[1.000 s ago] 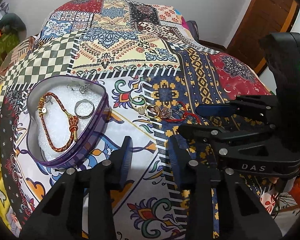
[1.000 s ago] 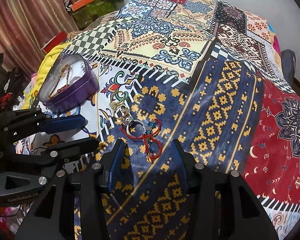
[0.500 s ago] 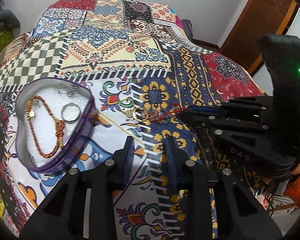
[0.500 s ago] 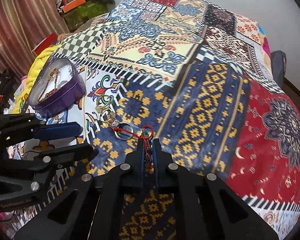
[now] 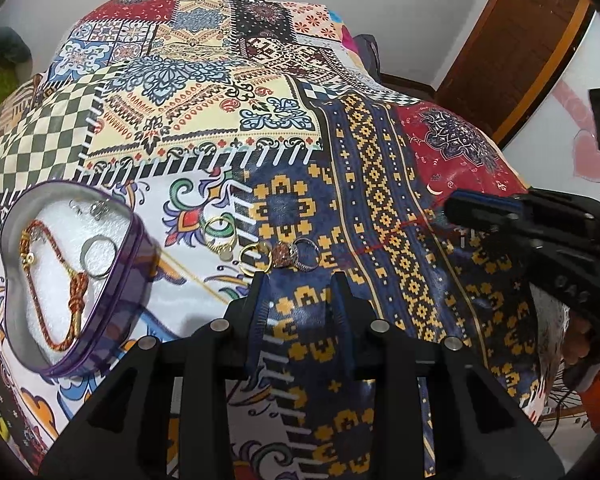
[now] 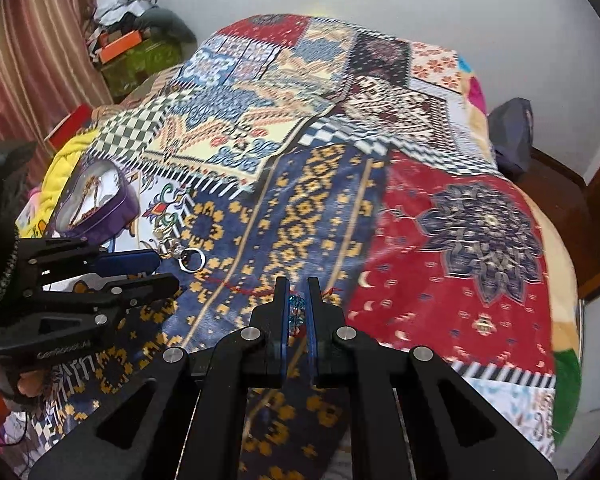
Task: Organize jewelry
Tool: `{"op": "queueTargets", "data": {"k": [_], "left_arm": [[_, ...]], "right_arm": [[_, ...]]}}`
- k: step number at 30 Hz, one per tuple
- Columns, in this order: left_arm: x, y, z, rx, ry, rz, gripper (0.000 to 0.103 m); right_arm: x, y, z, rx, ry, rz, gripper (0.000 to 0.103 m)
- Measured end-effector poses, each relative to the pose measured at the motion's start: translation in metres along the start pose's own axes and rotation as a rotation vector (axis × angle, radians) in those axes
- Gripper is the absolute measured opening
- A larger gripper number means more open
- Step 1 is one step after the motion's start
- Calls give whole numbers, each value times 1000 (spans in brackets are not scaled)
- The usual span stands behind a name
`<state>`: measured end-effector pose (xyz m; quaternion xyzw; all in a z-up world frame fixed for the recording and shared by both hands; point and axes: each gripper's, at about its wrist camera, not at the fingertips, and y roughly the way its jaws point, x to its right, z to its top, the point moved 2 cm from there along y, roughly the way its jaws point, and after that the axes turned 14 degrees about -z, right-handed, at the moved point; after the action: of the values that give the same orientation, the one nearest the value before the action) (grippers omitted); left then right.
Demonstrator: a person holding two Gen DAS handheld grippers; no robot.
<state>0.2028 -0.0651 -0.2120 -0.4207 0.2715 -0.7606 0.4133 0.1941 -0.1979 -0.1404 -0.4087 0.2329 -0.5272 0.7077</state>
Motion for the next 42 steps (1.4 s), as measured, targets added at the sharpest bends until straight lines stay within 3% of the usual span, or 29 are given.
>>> {"op": "queueTargets", "data": {"k": [10,13,21,31,42], "left_arm": [[-4,15,14,-4,15,38,28],[-2,18,15,-4,37,68,14],[2,6,9,15,43,71,13],[11,-51,5,119,53,68,13],[-7,-130,-3,247,53,114,13]], "right_arm": [[13,-13,2,46,40,8,7],[12,-12,2,45,46,17,7],[7,-20,5,63,47,32,7],[-11,-55,24,138,25,35,7],[-58,-90,46,211,-36,61,7]]}}
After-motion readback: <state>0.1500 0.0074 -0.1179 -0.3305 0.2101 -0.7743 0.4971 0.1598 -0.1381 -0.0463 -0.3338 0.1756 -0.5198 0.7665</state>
